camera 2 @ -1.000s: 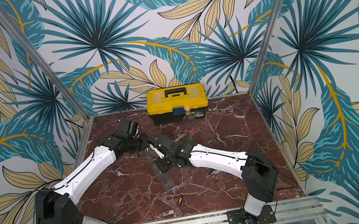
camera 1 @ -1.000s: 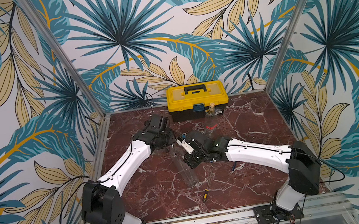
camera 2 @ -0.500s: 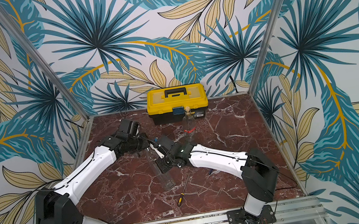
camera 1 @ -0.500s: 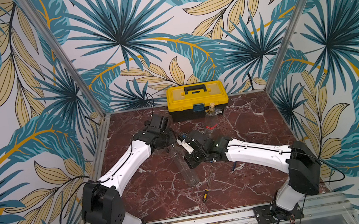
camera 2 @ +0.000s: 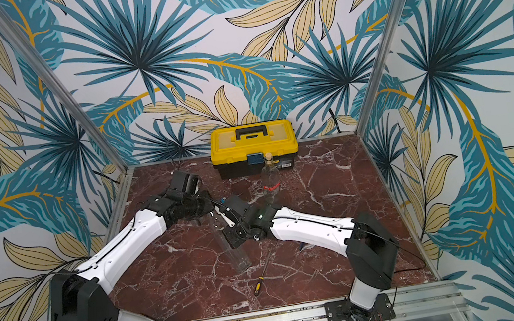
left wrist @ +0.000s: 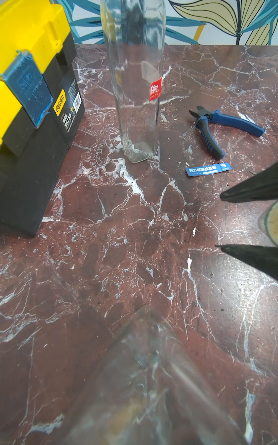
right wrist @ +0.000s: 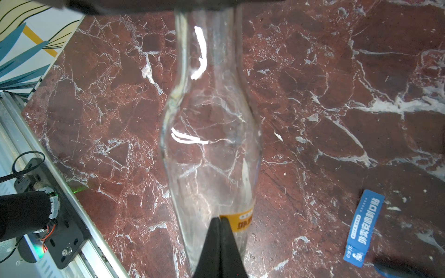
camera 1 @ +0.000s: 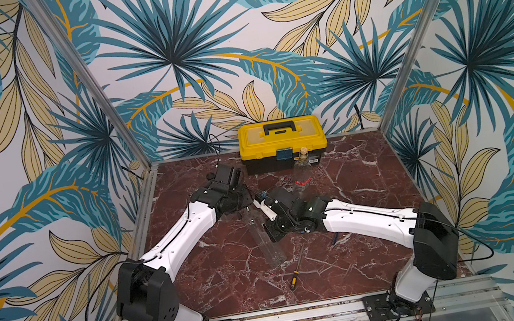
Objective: Remove the label from the bottle
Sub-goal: Tear open the label from the bottle.
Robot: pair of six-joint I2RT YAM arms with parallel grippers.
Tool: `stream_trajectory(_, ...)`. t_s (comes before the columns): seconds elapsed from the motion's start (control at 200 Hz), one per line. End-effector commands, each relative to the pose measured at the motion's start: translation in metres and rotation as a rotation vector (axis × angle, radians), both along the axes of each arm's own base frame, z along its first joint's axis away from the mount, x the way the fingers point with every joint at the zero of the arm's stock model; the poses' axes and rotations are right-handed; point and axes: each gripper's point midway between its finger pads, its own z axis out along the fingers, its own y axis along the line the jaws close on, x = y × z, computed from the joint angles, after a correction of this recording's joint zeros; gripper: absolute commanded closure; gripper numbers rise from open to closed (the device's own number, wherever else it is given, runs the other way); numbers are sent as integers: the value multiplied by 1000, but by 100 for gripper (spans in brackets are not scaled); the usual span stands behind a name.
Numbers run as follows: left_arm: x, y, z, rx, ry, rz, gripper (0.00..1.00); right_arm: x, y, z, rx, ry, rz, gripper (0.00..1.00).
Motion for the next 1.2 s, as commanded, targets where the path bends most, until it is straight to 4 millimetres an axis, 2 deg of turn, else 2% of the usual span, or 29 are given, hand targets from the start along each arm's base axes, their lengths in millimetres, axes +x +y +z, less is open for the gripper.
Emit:
stream_trajectory(0.0, -8, -2, 6, 9, -28, -54, 100, 4, -19, -15, -95, -29, -30, 100)
stream_trajectory(0.375, -9, -2, 2, 40, -19, -93, 100, 12, -24, -5, -98, -86, -64, 100)
stream_trajectory(1.197, -14, 5, -2, 102, -3, -118, 100, 14, -32, -2, -140, -128, -85, 100)
